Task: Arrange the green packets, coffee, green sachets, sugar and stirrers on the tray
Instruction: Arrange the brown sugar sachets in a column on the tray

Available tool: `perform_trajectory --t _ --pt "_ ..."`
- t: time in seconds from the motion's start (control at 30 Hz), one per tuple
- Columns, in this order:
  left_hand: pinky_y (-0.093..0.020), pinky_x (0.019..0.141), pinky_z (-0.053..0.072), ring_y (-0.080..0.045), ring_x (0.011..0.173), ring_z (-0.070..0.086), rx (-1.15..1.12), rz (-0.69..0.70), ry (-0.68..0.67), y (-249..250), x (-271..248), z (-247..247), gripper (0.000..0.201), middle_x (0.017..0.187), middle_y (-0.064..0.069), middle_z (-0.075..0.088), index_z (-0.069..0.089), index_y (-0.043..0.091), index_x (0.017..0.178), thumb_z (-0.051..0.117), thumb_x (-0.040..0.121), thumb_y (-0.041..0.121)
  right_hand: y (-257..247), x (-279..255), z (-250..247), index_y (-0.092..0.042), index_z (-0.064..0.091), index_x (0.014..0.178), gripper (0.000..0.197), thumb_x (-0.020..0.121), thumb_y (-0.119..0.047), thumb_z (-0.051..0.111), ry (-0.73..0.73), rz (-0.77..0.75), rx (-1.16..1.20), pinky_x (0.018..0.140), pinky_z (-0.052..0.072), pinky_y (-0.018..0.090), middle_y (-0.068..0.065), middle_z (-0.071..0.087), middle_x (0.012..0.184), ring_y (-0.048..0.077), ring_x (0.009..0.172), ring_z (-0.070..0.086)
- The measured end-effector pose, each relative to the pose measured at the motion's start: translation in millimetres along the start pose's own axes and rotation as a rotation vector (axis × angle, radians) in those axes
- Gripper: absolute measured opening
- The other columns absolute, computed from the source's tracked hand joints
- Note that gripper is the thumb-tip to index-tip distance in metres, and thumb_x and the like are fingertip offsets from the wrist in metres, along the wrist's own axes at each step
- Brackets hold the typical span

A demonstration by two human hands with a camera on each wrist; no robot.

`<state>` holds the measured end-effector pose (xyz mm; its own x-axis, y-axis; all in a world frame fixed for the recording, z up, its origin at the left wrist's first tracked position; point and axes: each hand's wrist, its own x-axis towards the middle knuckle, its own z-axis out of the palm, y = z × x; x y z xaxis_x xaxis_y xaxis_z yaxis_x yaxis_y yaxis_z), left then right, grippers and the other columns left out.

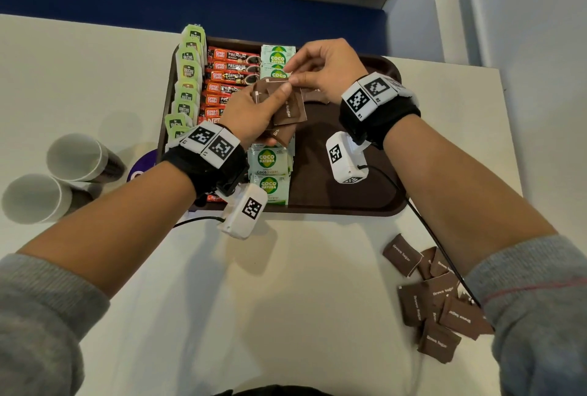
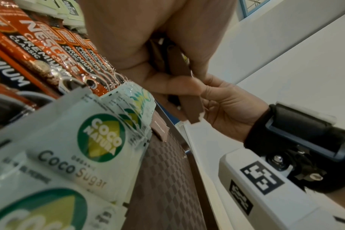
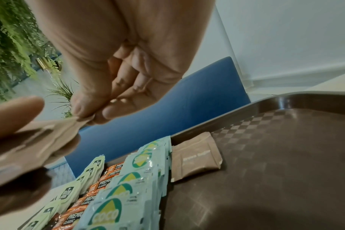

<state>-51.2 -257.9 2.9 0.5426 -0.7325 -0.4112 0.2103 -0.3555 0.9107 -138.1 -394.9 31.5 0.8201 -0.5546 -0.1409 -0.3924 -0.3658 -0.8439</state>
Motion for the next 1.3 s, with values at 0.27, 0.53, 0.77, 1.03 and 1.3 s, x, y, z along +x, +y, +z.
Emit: perform_trajectory --t 0.27,0.53,0.77,1.03,1.3 --pt "-0.02 0.039 0.046 -0.016 0.066 0.068 -0.046 -0.052 0.018 2 -1 -3 0.031 0.096 -0.004 0.07 0.062 0.026 0.118 0.06 0.09 0.041 -3 2 -12 -0.015 0.066 0.1 0.019 0.083 -0.007 0.068 0.067 0.009 -0.072 0.08 0.051 0.011 -0.004 0.071 0.086 -0.001 0.086 0.067" --pt "-0.02 0.041 0.047 -0.018 0.069 0.067 0.008 0.002 0.016 0 1 -2 0.019 0.089 -0.001 0.069 0.066 0.026 0.109 0.062 0.09 0.028 -6 2 -8 -0.019 0.066 0.104 0.023 0.082 -0.017 0.071 -0.008 -0.018 -0.185 0.079 0.049 0.011 -0.006 0.069 0.085 -0.001 0.076 0.062" --pt "-0.02 0.039 0.047 -0.016 0.067 0.068 -0.064 -0.015 0.066 0 1 0 0.009 0.092 0.001 0.068 0.062 0.031 0.101 0.061 0.091 0.032 23 -8 -4 -0.013 0.065 0.085 0.023 0.075 -0.03 0.077 -0.138 0.247 -0.006 0.063 0.054 0.02 0.002 0.068 0.077 0.008 0.063 0.066" --pt "-0.021 0.039 0.048 -0.015 0.066 0.07 -0.058 -0.045 0.059 -2 5 -1 0.015 0.091 0.001 0.069 0.06 0.025 0.106 0.061 0.092 0.031 42 -4 -14 -0.018 0.058 0.078 0.016 0.08 -0.012 0.073 0.149 0.214 0.215 0.059 0.055 0.019 0.003 0.066 0.073 0.008 0.057 0.065" --pt "-0.021 0.038 0.048 -0.019 0.072 0.069 -0.081 -0.041 0.079 -1 12 -9 0.004 0.102 -0.005 0.067 0.058 0.031 0.091 0.061 0.092 0.029 77 10 -13 -0.009 0.066 0.097 0.012 0.084 -0.009 0.068 0.243 0.387 0.024 0.07 0.056 0.02 -0.004 0.059 0.068 0.008 0.063 0.06"
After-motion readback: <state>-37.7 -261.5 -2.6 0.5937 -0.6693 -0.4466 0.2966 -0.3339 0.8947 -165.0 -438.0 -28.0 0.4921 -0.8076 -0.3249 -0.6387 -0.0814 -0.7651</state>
